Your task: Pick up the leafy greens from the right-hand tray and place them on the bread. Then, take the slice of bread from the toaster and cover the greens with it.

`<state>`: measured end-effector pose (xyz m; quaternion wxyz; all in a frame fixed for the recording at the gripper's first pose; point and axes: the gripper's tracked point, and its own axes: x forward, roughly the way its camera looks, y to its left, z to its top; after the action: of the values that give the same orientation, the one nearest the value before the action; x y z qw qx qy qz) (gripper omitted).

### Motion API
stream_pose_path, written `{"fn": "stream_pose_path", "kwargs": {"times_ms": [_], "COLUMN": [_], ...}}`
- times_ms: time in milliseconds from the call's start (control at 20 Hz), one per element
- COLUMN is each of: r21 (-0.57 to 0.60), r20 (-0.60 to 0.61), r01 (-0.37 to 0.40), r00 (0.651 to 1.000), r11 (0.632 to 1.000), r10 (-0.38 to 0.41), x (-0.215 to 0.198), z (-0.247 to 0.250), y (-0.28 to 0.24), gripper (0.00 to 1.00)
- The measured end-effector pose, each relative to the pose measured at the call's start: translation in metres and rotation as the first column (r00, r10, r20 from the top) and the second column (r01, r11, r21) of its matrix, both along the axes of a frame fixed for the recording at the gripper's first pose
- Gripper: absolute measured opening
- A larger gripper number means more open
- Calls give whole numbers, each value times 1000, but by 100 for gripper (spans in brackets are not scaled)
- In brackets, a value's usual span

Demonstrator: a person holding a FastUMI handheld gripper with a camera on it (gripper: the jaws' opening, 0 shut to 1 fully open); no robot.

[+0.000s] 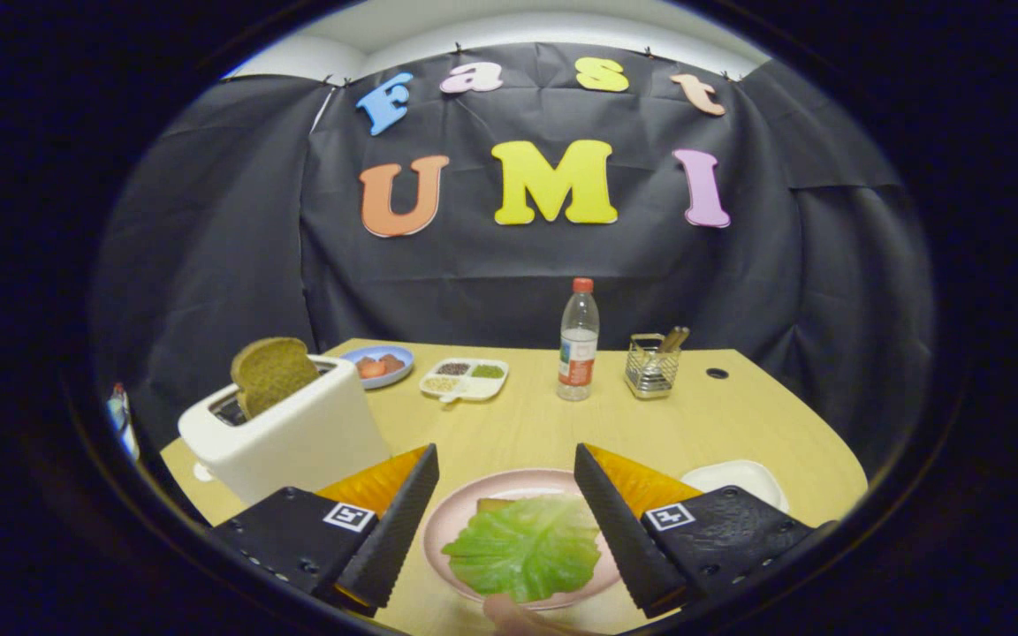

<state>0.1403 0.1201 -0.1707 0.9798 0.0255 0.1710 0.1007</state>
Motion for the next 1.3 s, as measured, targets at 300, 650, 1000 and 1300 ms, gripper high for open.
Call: {"fn": "stream_pose_path", "kwargs": {"times_ms": [300,650,1000,1300], "r21": [-38,-55,-64,-148], "r20": [68,47,-64,-160], "r01": [-75,-146,-79,-5], "r00": [995,988,995,987], "r11": [996,988,995,989], "r10": [78,148,75,-19], "x": [-3,4,26,44], "z": [66,80,42,26], "y": [65,165,209,212], "gripper": [95,95,95,74]}}
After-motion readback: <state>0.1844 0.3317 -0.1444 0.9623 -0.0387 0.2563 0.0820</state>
